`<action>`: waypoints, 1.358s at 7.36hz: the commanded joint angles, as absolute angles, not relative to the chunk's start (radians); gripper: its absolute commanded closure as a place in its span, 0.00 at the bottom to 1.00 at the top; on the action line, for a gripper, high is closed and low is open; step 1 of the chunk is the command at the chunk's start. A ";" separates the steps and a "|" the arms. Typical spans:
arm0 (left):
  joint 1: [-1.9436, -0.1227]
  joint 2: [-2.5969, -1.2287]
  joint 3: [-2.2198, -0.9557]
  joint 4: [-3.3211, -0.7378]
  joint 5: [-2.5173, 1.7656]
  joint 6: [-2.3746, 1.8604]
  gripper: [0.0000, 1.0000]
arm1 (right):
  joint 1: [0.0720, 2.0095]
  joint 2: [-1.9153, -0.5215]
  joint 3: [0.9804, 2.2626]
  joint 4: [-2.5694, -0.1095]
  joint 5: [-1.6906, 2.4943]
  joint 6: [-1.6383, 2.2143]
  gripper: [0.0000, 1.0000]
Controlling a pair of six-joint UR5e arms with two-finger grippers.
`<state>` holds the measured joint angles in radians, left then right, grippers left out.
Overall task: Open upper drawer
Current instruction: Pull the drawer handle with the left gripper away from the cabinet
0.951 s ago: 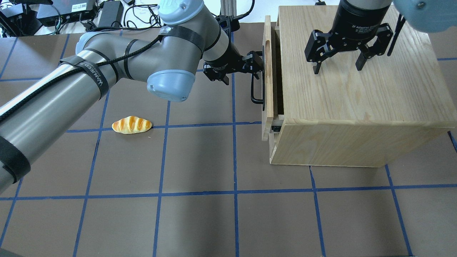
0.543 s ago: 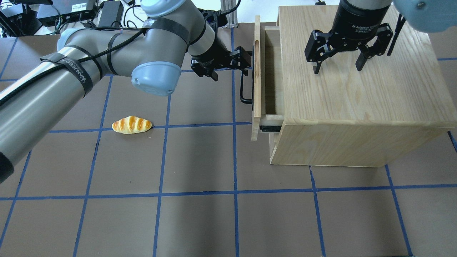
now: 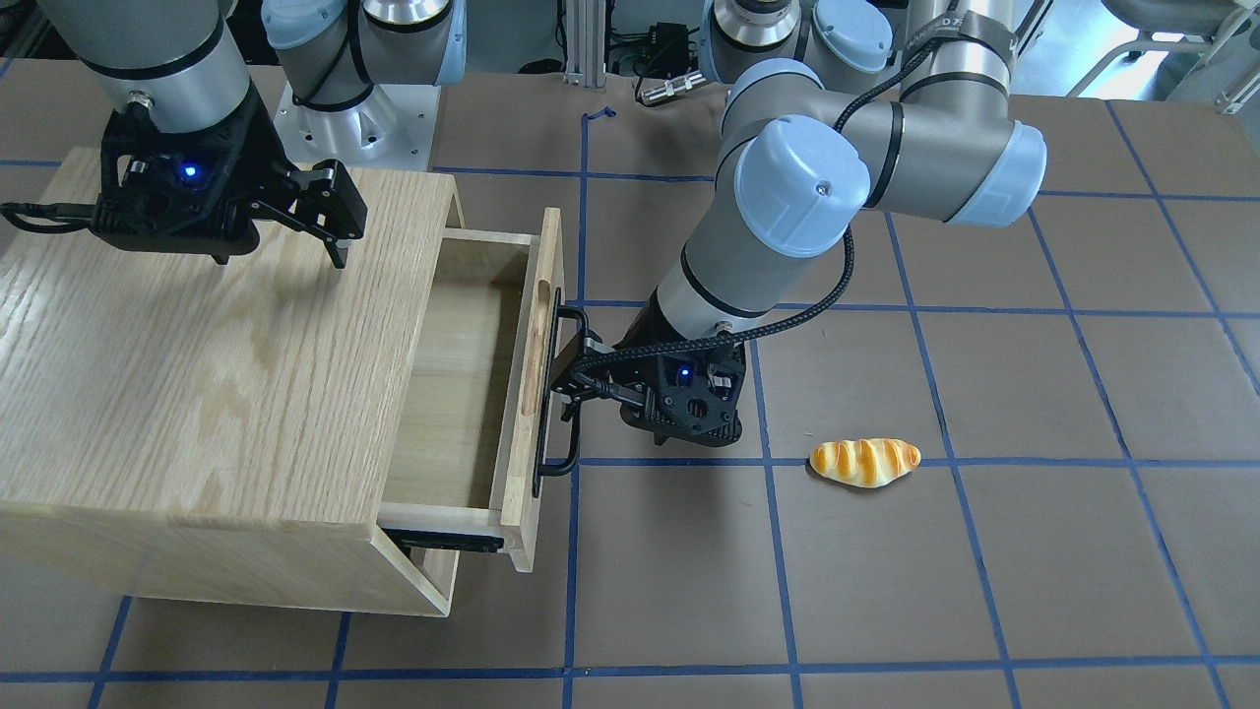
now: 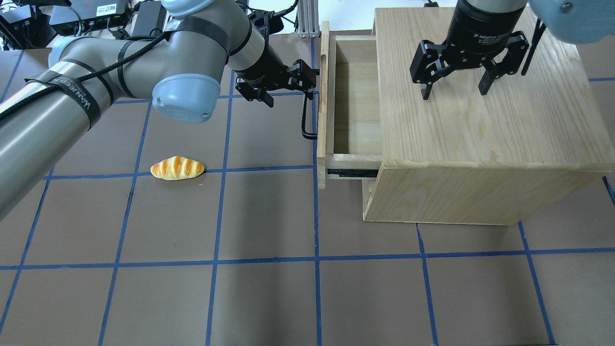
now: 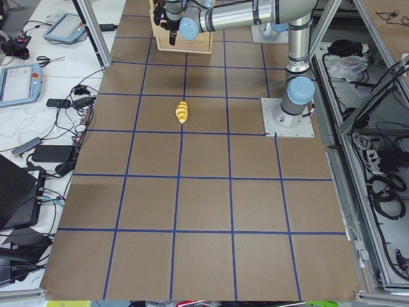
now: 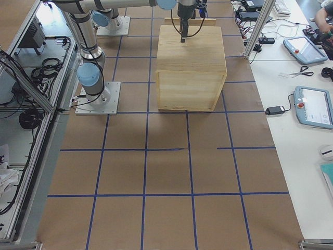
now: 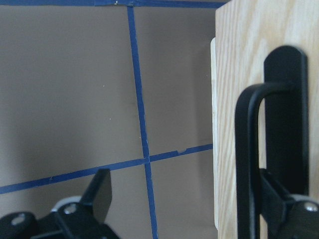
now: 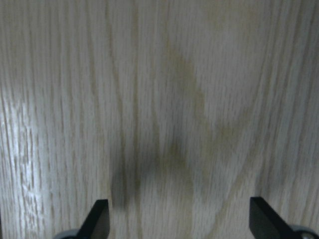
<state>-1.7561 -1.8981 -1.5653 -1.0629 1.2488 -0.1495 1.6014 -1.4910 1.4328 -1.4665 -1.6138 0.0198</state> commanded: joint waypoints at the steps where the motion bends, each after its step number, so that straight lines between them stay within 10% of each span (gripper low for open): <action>1: -1.715 -1.893 -1.575 -1.068 1.247 -0.146 0.00 | 1.601 -1.491 1.433 -1.466 -1.614 0.020 0.00; 10: -1.608 -1.832 -1.580 -1.193 1.247 -0.091 0.00 | 1.601 -1.491 1.434 -1.466 -1.614 0.020 0.00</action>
